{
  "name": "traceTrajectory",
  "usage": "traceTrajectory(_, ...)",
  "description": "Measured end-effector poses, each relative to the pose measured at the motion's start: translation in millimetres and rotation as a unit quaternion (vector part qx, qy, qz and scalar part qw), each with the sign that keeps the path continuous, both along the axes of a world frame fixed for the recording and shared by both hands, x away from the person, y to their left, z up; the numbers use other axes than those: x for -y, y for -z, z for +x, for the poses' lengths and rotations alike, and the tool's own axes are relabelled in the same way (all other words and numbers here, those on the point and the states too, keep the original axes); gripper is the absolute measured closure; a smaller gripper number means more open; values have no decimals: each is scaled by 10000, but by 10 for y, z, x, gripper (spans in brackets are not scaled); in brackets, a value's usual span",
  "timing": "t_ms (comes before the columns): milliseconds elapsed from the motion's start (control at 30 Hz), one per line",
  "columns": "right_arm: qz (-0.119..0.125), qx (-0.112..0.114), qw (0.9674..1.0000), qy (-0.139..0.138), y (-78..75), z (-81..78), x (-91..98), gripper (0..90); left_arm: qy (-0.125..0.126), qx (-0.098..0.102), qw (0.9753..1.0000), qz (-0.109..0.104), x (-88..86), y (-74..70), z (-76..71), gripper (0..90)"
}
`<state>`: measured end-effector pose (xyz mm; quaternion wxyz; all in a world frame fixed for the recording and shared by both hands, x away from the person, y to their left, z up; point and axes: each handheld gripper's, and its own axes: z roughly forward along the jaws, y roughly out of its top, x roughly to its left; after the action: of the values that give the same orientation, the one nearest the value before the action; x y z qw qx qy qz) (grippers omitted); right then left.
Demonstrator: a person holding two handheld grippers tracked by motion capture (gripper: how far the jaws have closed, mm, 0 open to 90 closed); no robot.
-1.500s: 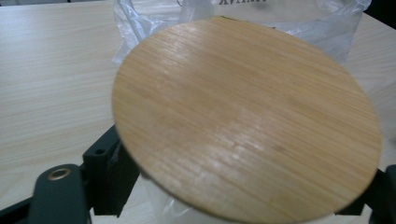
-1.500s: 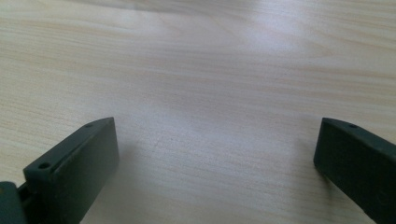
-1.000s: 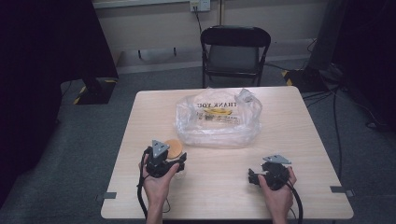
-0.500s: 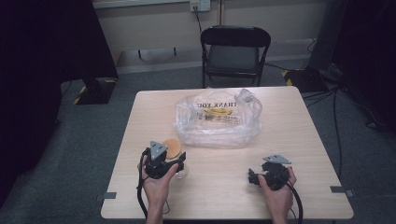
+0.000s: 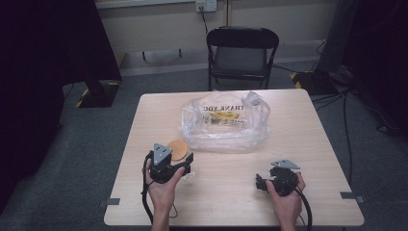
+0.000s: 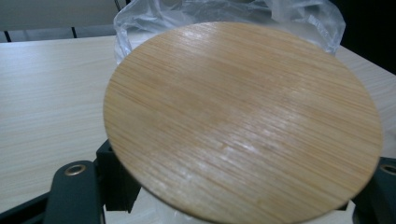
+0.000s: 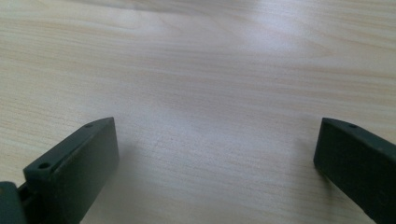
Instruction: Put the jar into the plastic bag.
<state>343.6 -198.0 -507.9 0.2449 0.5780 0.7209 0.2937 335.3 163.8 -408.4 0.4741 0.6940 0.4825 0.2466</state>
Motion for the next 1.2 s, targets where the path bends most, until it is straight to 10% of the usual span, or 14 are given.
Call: traceTrajectory(1200,1,0,10000,1,0,0,0,0,272,568,9979,-119,270,-633,162,259)
